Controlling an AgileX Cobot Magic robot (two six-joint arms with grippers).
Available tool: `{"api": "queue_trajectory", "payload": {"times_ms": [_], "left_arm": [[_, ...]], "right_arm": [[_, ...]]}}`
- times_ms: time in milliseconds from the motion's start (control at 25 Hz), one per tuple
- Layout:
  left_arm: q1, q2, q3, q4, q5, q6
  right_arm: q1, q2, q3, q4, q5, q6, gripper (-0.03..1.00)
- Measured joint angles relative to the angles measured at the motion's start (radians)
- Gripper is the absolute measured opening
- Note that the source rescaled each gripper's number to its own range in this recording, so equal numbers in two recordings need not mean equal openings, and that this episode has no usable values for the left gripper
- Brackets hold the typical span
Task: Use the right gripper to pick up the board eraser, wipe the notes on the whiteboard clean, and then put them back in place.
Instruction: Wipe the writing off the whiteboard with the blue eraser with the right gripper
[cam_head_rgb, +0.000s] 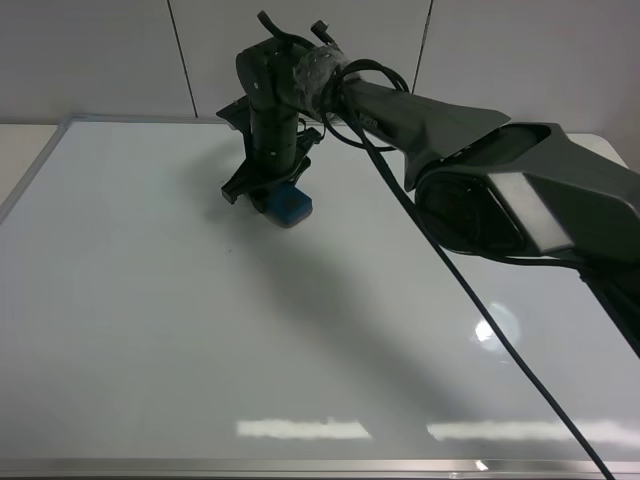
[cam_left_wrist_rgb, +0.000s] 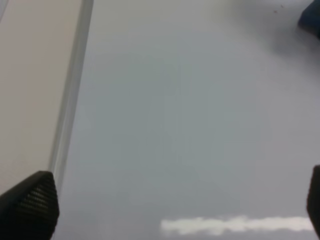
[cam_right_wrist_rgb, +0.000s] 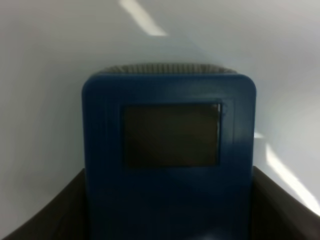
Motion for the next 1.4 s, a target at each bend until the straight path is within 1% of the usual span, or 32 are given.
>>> {"api": "queue_trajectory", "payload": {"times_ms": [160, 440, 520, 720, 1040, 1160, 1320, 1400], "left_arm": [[0.000, 0.000, 0.000, 0.000, 0.000, 0.000], [0.000, 0.000, 0.000, 0.000, 0.000, 0.000], [0.000, 0.000, 0.000, 0.000, 0.000, 0.000], [0.000, 0.000, 0.000, 0.000, 0.000, 0.000], [0.000, 0.000, 0.000, 0.000, 0.000, 0.000], [0.000, 0.000, 0.000, 0.000, 0.000, 0.000], [0.000, 0.000, 0.000, 0.000, 0.000, 0.000], [0.000, 0.000, 0.000, 0.000, 0.000, 0.000]], "right_arm": [[-0.025, 0.000, 0.000, -0.008, -0.020, 0.017, 0.01], [-0.030, 0.000, 0.000, 0.002, -0.069, 0.025, 0.01], [-0.031, 0.002, 0.000, 0.010, -0.092, 0.031, 0.01], [-0.030, 0.009, 0.002, 0.037, -0.189, 0.032, 0.01], [-0.003, 0.029, 0.009, 0.089, -0.337, -0.031, 0.01], [0.014, 0.037, 0.009, 0.116, -0.362, -0.056, 0.01], [0.037, 0.039, 0.009, 0.140, -0.368, -0.093, 0.01], [0.054, 0.039, 0.009, 0.174, -0.361, -0.152, 0.01]]}}
